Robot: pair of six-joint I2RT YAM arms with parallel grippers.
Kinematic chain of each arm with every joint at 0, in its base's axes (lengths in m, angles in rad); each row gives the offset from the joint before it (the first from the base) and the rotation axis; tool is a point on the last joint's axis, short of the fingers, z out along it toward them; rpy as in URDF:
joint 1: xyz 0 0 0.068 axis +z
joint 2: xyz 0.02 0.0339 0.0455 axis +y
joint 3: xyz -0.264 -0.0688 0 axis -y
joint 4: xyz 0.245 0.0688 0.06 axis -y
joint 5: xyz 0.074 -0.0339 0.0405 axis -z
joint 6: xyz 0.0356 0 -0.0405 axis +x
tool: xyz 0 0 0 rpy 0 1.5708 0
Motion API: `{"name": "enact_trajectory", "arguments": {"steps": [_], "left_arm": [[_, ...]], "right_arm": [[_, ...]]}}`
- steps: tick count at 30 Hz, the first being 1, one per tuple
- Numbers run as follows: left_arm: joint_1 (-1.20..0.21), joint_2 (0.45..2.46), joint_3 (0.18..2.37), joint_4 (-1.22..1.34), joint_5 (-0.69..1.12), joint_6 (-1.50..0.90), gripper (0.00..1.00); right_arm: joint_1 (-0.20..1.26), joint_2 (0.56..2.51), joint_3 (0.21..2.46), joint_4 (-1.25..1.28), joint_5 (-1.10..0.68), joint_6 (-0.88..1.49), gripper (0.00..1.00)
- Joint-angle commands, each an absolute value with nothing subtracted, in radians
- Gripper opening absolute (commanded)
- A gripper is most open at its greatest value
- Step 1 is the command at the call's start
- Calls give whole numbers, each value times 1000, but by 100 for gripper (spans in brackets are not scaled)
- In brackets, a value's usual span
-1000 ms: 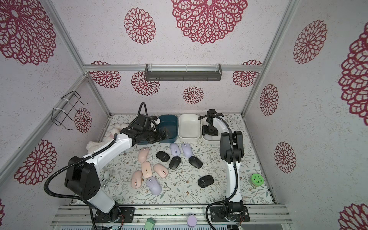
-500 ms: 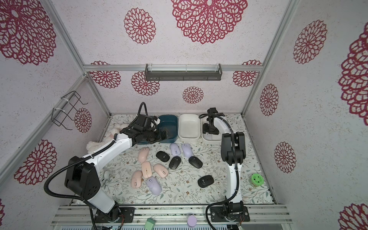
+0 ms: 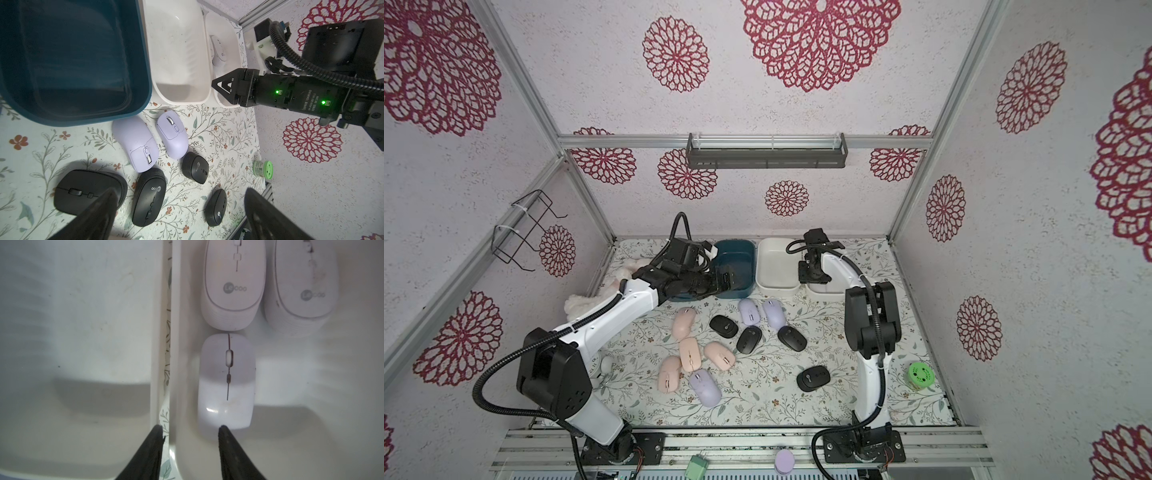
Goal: Place the mice by color into the storage box
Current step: Adjust the storage box at the center of the board.
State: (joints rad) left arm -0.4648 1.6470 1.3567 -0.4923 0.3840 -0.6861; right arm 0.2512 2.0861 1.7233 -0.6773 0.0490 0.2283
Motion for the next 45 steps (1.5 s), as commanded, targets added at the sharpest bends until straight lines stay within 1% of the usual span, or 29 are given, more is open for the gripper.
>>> {"name": "enact_trajectory", "arguments": {"steps": [1, 9, 14, 18, 21, 26, 30, 33, 37, 41, 45], "left_arm": [[-470, 1617, 1365, -477, 378, -690, 97], [-472, 1618, 1367, -479, 380, -692, 97], [-471, 1615, 1365, -477, 376, -689, 97], [-472, 1615, 1368, -480, 376, -687, 97], [-472, 1614, 1368, -485, 367, -685, 97], [-472, 1606, 1369, -487, 365, -686, 97], [-471, 1588, 1366, -488, 344, -686, 97], [-467, 1561, 1356, -489, 288, -682, 97], [-434, 1508, 1330, -475, 195, -694, 97], [-389, 1450, 1283, -453, 85, -755, 97], [-332, 1416, 1241, -420, 54, -818, 97]], "right_arm": [[247, 2083, 1724, -676, 82, 224, 43], [240, 2068, 1712, -673, 155, 223, 40], [227, 2096, 1730, -661, 196, 229, 39], [229, 2114, 1777, -685, 191, 226, 39], [244, 2073, 1777, -683, 185, 232, 40], [304, 2005, 1766, -679, 178, 247, 48], [371, 1989, 1751, -662, 184, 264, 49], [418, 1951, 1696, -622, 160, 275, 51], [487, 1872, 1597, -589, 184, 259, 61], [528, 1820, 1486, -565, 124, 257, 72], [558, 1824, 1412, -554, 103, 255, 77]]}}
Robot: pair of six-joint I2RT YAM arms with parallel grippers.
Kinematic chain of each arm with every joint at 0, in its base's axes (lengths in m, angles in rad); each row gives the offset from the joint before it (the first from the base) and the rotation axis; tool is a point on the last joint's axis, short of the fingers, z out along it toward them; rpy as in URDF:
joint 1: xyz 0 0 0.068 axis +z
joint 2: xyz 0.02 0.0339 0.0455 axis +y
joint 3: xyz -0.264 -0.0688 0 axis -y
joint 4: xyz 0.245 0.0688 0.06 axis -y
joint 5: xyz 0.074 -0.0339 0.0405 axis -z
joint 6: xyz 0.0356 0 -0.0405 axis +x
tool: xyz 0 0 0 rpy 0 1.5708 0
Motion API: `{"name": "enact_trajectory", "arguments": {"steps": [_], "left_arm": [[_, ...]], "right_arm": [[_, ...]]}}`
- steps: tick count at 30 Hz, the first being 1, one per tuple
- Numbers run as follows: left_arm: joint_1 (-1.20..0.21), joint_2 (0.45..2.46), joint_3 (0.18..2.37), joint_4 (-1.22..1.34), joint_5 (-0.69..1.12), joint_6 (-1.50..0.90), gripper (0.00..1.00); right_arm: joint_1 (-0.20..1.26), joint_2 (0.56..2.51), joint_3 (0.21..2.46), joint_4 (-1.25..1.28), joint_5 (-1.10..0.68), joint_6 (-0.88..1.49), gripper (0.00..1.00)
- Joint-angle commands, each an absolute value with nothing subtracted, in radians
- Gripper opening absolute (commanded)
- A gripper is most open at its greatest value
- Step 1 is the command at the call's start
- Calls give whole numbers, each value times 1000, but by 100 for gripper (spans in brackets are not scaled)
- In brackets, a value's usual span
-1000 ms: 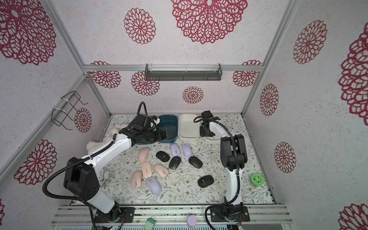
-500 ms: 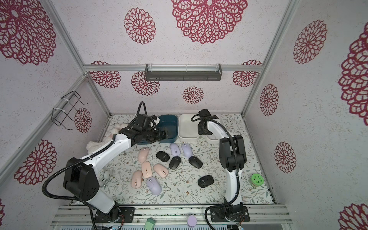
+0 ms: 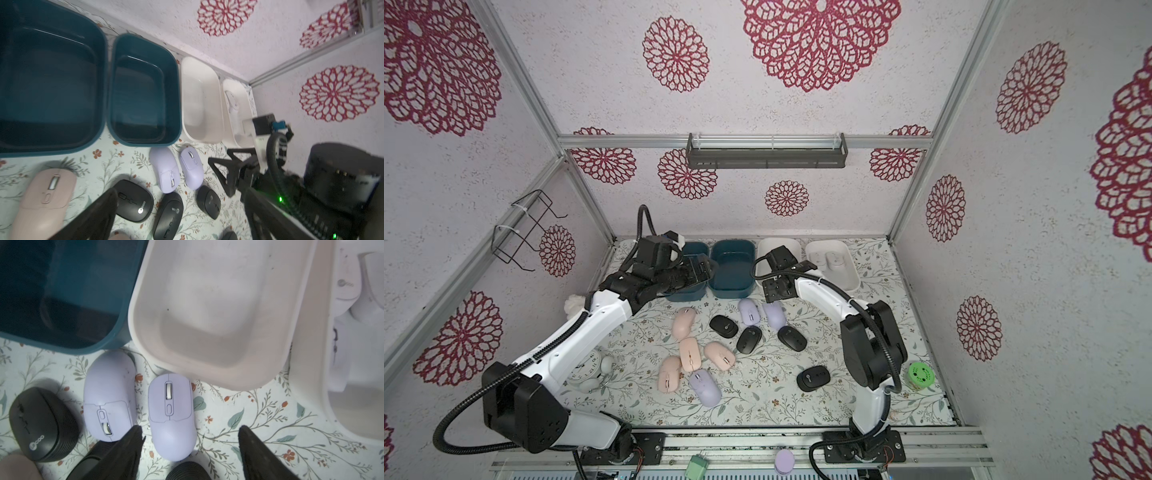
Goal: Place the mice by color into the storage box
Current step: Adjust the storage box at the center of the board, then pick up the mouse from the center of the board.
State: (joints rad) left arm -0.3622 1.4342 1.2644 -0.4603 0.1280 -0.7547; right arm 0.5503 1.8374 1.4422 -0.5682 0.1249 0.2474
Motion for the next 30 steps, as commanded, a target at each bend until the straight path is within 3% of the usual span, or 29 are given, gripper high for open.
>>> {"name": "enact_trajectory", "arguments": {"steps": [1, 10, 19, 30], "left_arm": [[-320, 1416, 1236, -415, 58, -827, 97], [-272, 1472, 1246, -390, 212, -848, 97], [-271, 1483, 1246, -381, 236, -845, 97], [-270, 1477, 1246, -368, 264, -848, 97]], "right_arm": [[562, 1831, 1402, -554, 92, 250, 77], [571, 1940, 1402, -529, 88, 236, 74], [571, 2007, 1442, -524, 58, 255, 62], [584, 1909, 1414, -546, 73, 255, 52]]}}
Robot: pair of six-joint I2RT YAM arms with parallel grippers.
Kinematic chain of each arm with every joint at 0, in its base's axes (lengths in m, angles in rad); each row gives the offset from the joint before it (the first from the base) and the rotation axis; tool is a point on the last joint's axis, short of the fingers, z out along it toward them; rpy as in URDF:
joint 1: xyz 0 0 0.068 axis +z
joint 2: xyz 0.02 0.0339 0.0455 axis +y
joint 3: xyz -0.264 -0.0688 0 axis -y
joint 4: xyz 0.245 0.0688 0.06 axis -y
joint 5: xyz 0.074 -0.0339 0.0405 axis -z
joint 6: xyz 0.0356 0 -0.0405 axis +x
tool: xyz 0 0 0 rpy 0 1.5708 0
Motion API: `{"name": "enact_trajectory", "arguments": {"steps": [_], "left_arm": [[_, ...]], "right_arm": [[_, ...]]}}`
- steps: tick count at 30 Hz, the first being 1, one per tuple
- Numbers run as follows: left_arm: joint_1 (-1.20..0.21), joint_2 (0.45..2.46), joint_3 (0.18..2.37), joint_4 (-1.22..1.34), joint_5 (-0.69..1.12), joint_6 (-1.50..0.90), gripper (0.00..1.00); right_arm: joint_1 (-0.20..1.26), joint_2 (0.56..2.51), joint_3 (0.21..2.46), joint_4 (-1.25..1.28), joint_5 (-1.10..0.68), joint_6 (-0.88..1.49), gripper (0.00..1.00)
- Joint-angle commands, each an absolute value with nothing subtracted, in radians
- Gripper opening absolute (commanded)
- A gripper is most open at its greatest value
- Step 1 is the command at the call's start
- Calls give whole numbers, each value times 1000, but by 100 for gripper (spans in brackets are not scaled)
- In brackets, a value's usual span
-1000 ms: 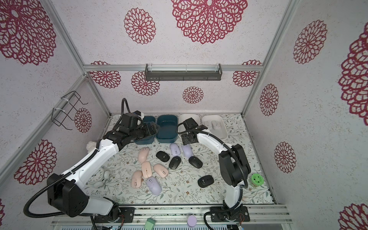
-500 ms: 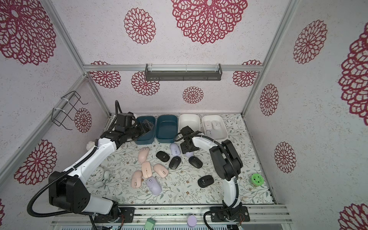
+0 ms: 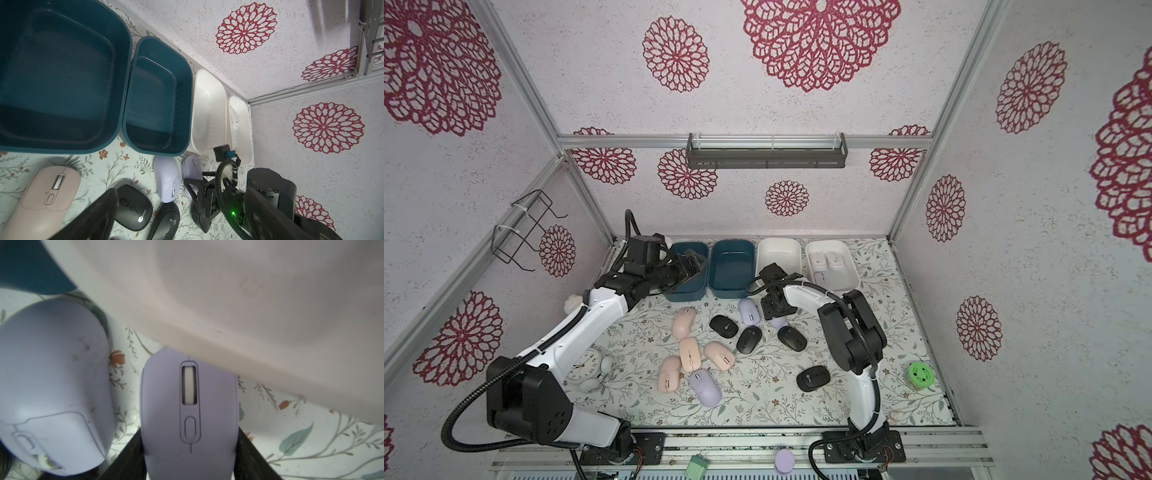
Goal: Place the mice by color into the storage box
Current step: Pick up the mouse from the center of the board, then place the mouse in the storage box.
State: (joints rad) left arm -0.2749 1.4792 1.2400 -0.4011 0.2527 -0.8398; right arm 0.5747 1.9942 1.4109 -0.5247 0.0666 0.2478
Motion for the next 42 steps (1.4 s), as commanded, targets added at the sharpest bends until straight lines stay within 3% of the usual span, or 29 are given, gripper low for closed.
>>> {"name": "enact_trajectory", "arguments": {"steps": [1, 20, 33, 42], "left_arm": [[-269, 1476, 1244, -368, 262, -847, 97], [-230, 1426, 1247, -377, 213, -814, 97], [-218, 1427, 1245, -370, 244, -831, 97], [-217, 1442, 1244, -364, 262, -840, 97]], "right_arm": [[585, 1899, 1411, -549, 68, 255, 51], [600, 1790, 1480, -561, 110, 314, 49], [509, 2024, 1781, -524, 216, 339, 48], [474, 2180, 1870, -418, 268, 375, 48]]}}
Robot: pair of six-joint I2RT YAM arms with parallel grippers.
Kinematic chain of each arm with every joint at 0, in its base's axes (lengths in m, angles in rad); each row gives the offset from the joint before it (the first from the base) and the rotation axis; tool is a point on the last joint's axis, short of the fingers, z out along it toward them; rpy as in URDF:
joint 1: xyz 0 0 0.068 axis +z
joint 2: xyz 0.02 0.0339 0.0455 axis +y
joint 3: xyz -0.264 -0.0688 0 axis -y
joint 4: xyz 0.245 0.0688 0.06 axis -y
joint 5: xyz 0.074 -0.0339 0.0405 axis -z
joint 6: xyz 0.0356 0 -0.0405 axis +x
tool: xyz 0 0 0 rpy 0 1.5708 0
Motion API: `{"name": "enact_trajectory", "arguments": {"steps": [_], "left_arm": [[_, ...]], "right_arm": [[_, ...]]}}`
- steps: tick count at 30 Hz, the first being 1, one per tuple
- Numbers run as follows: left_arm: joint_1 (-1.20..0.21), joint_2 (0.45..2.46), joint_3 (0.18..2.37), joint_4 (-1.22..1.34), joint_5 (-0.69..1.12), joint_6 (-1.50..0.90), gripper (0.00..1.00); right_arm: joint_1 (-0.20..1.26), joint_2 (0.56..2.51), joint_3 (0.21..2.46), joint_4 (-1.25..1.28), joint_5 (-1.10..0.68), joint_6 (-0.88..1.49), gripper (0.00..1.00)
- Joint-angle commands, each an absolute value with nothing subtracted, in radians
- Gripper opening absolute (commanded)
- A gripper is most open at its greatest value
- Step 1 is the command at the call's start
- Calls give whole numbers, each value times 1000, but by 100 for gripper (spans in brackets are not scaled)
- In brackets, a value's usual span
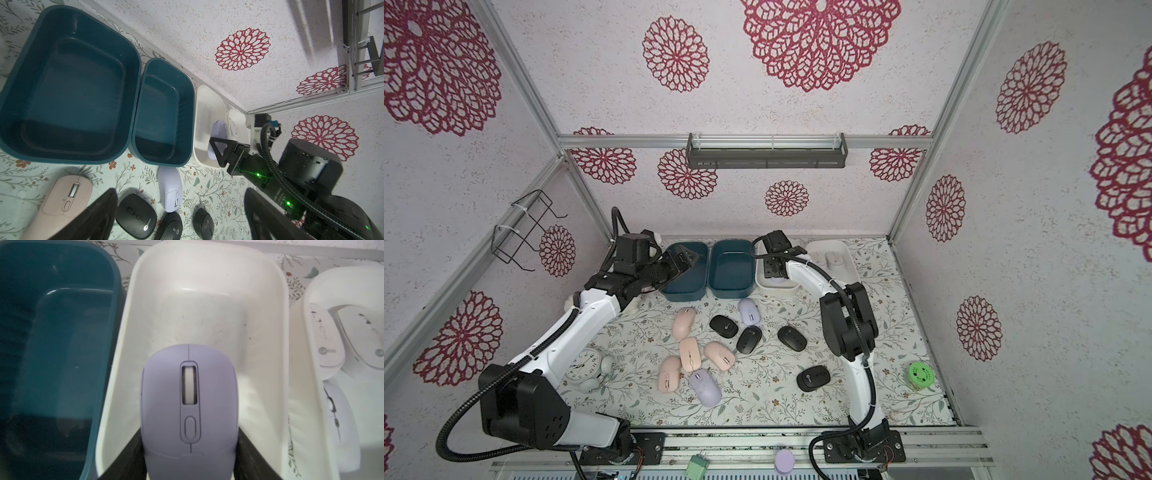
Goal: Place the mice by color into the storage box
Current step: Place the mouse in the storage box.
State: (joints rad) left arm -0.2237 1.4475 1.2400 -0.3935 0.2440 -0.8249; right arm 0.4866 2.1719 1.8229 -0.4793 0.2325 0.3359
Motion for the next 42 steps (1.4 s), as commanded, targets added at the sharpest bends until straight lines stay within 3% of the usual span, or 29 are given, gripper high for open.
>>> {"name": "enact_trajectory", "arguments": {"steps": [1, 22, 27, 31, 42], "left_arm": [[-218, 1442, 1245, -360, 268, -843, 97], [-211, 1507, 1251, -373, 266, -828, 97], [-210, 1520, 1252, -370, 276, -833, 97], [-211, 1528, 1253, -371, 282, -837, 97], [-211, 1526, 1255, -365, 298, -841, 97]], "right_arm": [[466, 2195, 1874, -401, 262, 381, 48], [441, 2621, 2369, -478, 229, 396, 52], [431, 2644, 2375, -466, 198, 408, 55], [426, 2643, 2376, -458, 177, 417, 65], [425, 2503, 2375, -479, 152, 389, 71]]}}
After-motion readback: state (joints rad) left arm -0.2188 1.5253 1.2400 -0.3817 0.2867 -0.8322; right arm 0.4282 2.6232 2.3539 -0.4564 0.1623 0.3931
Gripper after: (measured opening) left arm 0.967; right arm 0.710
